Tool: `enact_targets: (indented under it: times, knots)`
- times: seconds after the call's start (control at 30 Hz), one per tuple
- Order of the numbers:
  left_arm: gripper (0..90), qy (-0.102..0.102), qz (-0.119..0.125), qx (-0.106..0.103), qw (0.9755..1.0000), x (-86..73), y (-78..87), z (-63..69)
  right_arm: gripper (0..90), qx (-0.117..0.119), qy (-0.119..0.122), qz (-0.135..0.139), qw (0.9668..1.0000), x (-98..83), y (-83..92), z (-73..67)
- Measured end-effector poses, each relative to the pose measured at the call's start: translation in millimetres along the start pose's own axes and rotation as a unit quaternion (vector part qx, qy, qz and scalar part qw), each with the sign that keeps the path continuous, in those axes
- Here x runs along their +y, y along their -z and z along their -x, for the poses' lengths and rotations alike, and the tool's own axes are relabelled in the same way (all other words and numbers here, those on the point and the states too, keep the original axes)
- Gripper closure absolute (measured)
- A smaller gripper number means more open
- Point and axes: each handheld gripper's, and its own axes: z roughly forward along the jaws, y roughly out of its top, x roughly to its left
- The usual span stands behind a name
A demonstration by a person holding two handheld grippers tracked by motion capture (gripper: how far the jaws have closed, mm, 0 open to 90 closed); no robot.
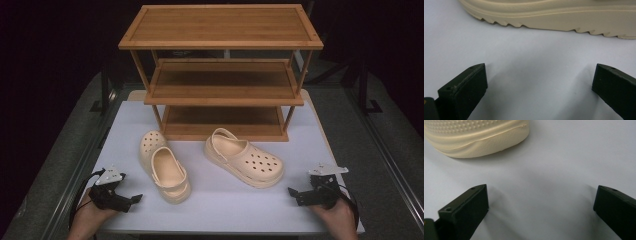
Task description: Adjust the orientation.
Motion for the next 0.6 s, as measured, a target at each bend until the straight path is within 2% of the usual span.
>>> enact_targets:
  times: [0.53, 0.6]
  knots:
    - [0.0, 0.000, 0.001, 0.001, 1.0000, -0.5, 0.4, 0.3, 0.0, -0.001, 0.000, 0.001, 1.0000, -0.4, -0.1, -0.1]
    - [4.7, 0.001, 0.009, 0.000, 1.0000, -0.7, 2.6, 0.6, 0.0, -0.001, 0.000, 0.002, 1.0000, -0.5, -0.1, -0.1]
